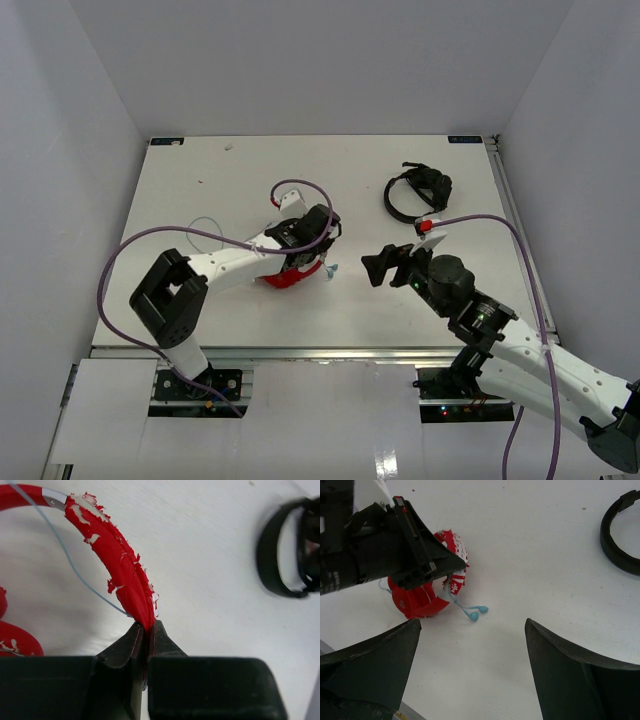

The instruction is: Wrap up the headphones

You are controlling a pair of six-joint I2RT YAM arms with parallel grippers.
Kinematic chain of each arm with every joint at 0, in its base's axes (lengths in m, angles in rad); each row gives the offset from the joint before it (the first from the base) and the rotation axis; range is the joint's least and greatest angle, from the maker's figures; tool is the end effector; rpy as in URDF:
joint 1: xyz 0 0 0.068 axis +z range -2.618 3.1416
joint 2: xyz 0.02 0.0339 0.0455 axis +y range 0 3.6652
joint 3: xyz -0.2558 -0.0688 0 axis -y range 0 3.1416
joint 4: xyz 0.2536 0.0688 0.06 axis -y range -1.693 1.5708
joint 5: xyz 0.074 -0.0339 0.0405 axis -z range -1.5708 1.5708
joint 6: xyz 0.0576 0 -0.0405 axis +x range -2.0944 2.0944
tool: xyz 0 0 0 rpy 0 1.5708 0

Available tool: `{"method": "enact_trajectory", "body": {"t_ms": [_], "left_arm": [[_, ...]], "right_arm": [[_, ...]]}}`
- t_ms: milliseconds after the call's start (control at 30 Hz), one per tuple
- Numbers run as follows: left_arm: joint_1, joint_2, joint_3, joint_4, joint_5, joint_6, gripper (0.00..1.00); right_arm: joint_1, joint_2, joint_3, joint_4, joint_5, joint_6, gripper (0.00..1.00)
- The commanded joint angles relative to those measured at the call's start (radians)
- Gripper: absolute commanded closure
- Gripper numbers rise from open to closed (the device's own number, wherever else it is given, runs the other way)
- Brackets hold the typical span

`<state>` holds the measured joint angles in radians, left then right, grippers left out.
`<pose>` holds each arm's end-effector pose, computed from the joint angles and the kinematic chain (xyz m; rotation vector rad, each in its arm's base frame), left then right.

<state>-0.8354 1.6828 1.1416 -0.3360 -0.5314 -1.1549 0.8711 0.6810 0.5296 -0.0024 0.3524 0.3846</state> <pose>0.2738 -0.2592 0.1934 -0.5920 2.2455 -0.3583 0.1489 0.1460 0.2760 -0.1610 1.7482 0.6235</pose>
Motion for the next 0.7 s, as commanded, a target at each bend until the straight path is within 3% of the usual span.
{"method": "enact_trajectory", "body": {"t_ms": [0,267,500,667], "left_arm": [[-0.060,-0.037,0.023,-0.014,-0.063,-0.081,1.00],[-0.056,0.139,0.130,-0.054,-0.181,-0.057,1.00],[0.058,0.289,0.253,-0.075,-0.088,-0.039,0.99],[0.120,0.324,0.300,-0.040,0.007,0.072,0.79]], "right_arm": [[0.006,-0.023,0.016,0.041,0.052,-0.023,0.08],[0.005,0.049,0.015,0.054,0.076,-0.027,0.07],[0.005,0.021,0.002,0.061,0.091,-0.034,0.08],[0.005,0.018,0.001,0.064,0.078,-0.036,0.08]]}}
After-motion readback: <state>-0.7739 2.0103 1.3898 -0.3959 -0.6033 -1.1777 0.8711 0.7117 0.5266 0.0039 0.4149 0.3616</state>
